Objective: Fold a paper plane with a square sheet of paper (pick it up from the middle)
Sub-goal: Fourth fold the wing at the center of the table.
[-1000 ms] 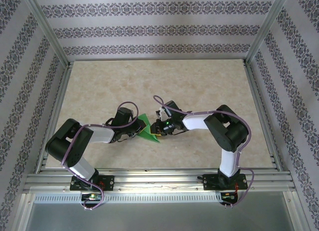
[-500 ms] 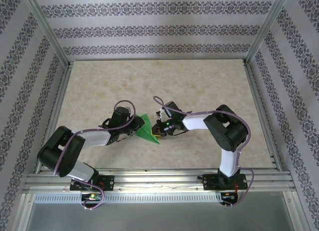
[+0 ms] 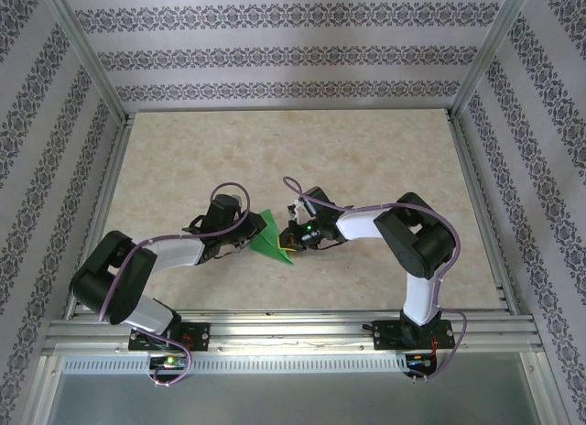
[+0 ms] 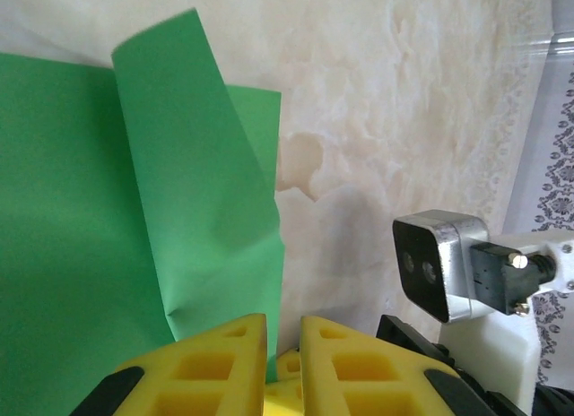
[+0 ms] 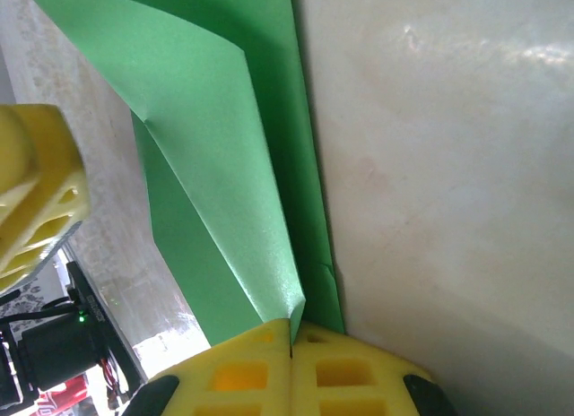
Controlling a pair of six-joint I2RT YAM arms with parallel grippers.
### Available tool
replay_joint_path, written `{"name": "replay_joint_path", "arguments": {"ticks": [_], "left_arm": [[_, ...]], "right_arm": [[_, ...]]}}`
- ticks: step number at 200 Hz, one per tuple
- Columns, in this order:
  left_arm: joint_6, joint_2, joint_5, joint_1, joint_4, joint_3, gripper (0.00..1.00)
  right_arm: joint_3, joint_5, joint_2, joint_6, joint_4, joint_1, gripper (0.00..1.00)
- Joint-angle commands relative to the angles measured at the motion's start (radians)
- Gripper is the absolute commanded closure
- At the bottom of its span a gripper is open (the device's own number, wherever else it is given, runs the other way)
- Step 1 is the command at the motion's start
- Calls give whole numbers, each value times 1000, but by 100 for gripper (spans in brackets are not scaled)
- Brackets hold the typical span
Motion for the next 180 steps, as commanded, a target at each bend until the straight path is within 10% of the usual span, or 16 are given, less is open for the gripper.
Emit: {"name": "replay_joint_path", "arguments": {"ticks": [1,131,180], "left_arm": [[29,30,32,-10,33,39,82],[40,196,67,-10,37,73,85],[51,200,60,-10,0,62,86]], "right_arm": [[-16,26,43,-5,-47,-6,97],[-24,38,56,1,-59,-6,99],[-7,2,16,-4,-66,-7,86]]}}
